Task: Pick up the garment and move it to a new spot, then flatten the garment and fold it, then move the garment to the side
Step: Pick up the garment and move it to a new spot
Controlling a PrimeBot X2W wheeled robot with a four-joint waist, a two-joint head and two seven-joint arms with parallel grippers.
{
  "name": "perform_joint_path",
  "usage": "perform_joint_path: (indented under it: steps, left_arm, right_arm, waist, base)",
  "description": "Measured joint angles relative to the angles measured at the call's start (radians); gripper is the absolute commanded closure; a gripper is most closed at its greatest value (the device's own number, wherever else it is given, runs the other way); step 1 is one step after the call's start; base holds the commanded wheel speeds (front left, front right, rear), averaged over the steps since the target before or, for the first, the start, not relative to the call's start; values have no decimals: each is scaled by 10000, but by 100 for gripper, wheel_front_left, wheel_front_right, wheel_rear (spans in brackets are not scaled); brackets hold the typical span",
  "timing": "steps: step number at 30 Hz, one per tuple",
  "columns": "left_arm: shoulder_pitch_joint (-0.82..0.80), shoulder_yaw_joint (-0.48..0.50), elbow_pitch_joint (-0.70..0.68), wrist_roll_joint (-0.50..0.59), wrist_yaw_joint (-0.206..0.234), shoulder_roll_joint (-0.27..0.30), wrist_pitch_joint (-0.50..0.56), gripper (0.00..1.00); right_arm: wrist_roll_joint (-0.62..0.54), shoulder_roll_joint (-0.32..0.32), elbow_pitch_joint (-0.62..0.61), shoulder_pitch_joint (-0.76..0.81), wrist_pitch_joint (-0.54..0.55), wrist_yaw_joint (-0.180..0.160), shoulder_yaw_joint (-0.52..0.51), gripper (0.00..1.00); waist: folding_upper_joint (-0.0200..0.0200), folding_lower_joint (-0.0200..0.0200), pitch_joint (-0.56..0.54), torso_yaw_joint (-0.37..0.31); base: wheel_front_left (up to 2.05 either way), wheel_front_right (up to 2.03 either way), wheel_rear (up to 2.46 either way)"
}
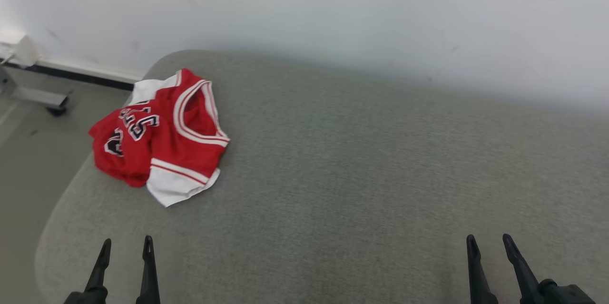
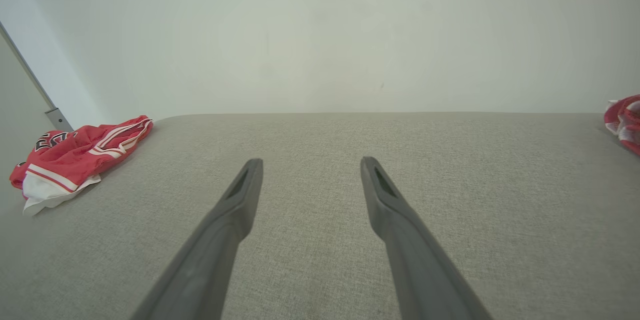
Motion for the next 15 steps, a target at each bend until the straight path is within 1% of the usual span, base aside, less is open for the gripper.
perform_joint_path:
  steps: [11,15]
  left_arm:
    - [-4,61,46,-178,130,12,-67,0]
    - [-21,58,46,-207,148,10,-75,0]
  right_arm:
    - [27,-82,33,-147,-4,0,190,0]
    - [25,-104,31,-165,-4,0,217,0]
  waist:
    - [0,0,246,1467]
    - [0,0,340,1805]
  base:
    - [0,0,0]
    - [0,0,0]
